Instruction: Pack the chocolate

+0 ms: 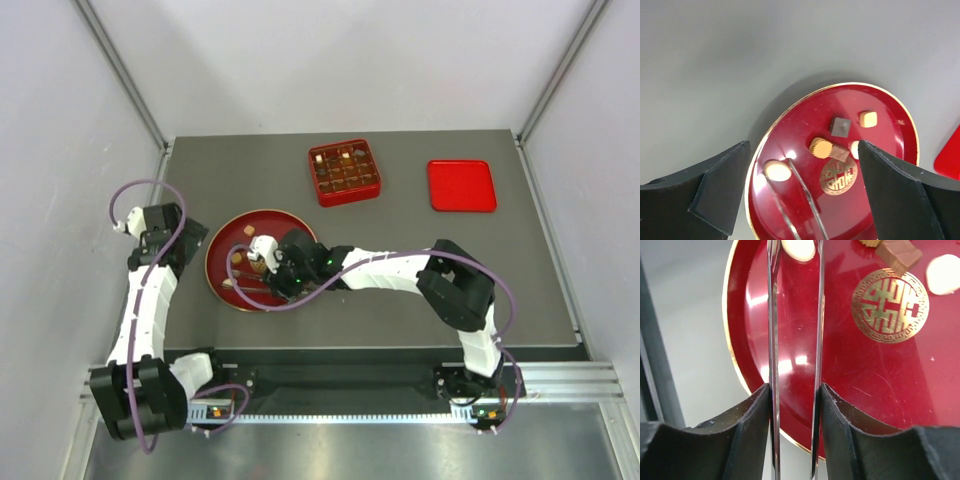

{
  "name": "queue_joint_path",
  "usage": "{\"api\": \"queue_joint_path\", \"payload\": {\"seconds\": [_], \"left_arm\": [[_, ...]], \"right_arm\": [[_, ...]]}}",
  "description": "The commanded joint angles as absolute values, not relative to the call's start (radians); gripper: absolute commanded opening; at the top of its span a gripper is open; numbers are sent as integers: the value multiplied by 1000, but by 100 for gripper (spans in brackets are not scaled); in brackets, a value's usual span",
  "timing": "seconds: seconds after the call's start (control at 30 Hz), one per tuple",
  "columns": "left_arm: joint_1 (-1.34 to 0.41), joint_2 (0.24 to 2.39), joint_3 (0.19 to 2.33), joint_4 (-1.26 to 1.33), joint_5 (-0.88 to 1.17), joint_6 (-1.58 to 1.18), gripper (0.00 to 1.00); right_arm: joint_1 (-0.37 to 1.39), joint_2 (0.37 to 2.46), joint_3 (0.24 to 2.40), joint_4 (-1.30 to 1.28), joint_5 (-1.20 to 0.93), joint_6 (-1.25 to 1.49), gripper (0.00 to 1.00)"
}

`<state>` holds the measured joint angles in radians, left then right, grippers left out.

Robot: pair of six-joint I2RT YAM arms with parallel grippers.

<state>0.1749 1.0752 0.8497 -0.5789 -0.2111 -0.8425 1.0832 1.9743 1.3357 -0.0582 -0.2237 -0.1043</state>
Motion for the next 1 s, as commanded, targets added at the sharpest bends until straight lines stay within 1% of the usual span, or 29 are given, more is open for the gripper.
{"api": "queue_joint_path", "payload": {"seconds": [0.0, 0.23, 0.6, 0.8, 0.97], "left_arm": [[181, 1039, 825, -520, -238, -798, 93], [179, 1029, 793, -496, -177, -727, 90], [169, 1048, 767, -474, 58, -592, 89], [147, 1074, 778, -508, 90, -571, 89], [124, 1031, 775, -526, 78, -561, 89]], "right_arm": [[1100, 1948, 1350, -60, -171, -130, 41], [1074, 1870, 1282, -71, -106, -92, 36], [1026, 1761, 1239, -104, -124, 29, 32], [963, 1704, 1252, -136, -153, 60, 31], [879, 1689, 1287, -179, -163, 67, 31]]}}
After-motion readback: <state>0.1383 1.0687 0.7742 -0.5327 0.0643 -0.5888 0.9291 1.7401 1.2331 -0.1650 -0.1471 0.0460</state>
